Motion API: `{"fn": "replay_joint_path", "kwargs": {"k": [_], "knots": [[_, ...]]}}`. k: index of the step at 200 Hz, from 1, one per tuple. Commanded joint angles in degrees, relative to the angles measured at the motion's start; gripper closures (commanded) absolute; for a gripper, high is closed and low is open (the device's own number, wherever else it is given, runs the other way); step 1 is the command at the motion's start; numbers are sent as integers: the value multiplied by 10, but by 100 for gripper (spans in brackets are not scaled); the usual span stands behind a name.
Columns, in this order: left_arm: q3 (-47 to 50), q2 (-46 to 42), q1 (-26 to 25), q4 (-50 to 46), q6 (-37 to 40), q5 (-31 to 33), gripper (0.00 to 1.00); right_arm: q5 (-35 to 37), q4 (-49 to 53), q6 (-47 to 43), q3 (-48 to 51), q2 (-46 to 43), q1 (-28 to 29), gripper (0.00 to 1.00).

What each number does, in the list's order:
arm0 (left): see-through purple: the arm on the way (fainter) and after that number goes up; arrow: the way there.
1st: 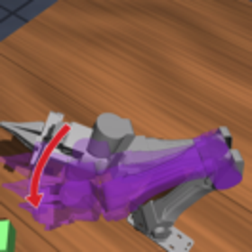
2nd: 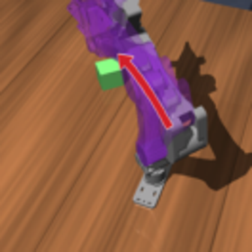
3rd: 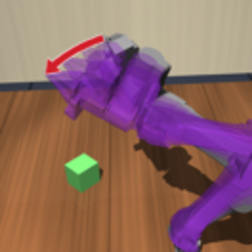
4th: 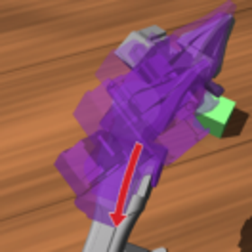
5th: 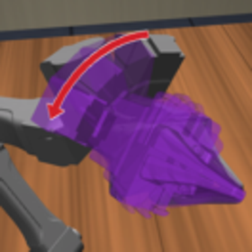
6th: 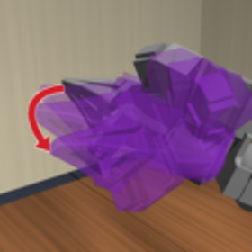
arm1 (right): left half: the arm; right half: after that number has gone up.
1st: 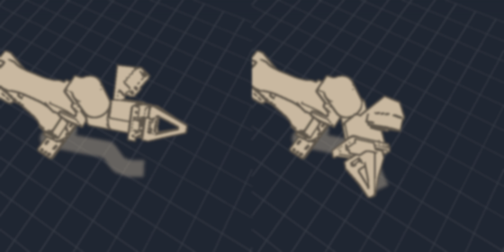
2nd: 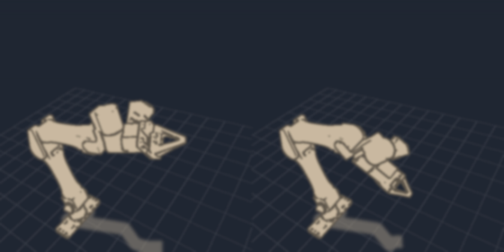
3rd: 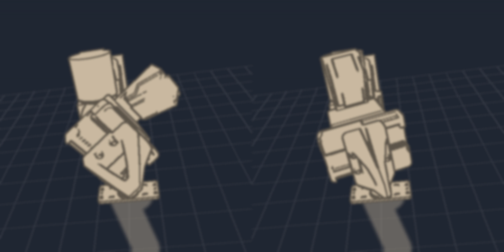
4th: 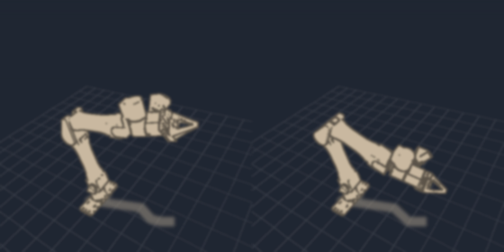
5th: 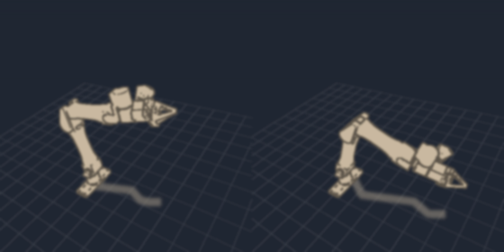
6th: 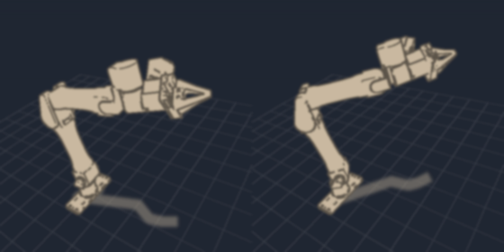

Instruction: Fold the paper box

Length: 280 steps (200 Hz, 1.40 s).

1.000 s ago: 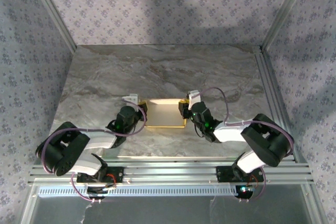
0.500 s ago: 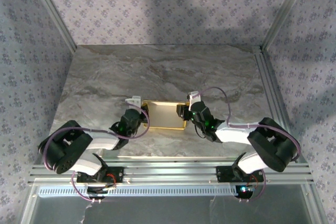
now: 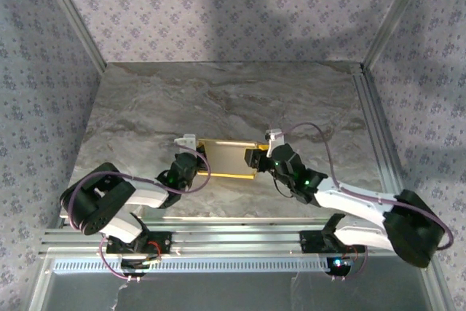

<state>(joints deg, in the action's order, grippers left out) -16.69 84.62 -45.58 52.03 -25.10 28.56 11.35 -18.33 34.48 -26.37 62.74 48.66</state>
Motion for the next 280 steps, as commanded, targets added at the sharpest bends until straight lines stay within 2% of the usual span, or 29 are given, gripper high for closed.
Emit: {"fn": "replay_joint_path", "kwargs": {"k": [1, 48, 81, 93, 115, 143, 181, 233, 261, 280], "knots": [[-2, 14, -9, -24, -9, 13, 100, 23, 95, 81, 6, -63, 7, 48], [-3, 20, -24, -16, -3, 34, 100, 81, 273, 267, -32, -175, 11, 51], [-5, 35, -28, -6, -3, 42, 100, 83, 354, 347, -127, -154, 6, 50], [-7, 42, -29, -3, -3, 42, 100, 73, 382, 397, -158, -134, 3, 52], [-11, 56, -34, 5, -3, 58, 100, 40, 374, 490, -186, -93, 1, 57], [-13, 68, -42, 11, -4, 73, 100, -3, 309, 572, -193, -35, -2, 57], [-12, 65, -54, 11, 0, 92, 100, -22, 284, 607, -226, 31, -2, 55], [-13, 57, -60, 6, 8, 101, 100, -30, 261, 613, -259, 89, -21, 55], [-17, 57, -61, 1, 11, 103, 100, -69, 262, 613, -267, 113, -52, 58], [-17, 54, -61, -2, 14, 106, 100, -82, 260, 587, -247, 91, -78, 64]]}}
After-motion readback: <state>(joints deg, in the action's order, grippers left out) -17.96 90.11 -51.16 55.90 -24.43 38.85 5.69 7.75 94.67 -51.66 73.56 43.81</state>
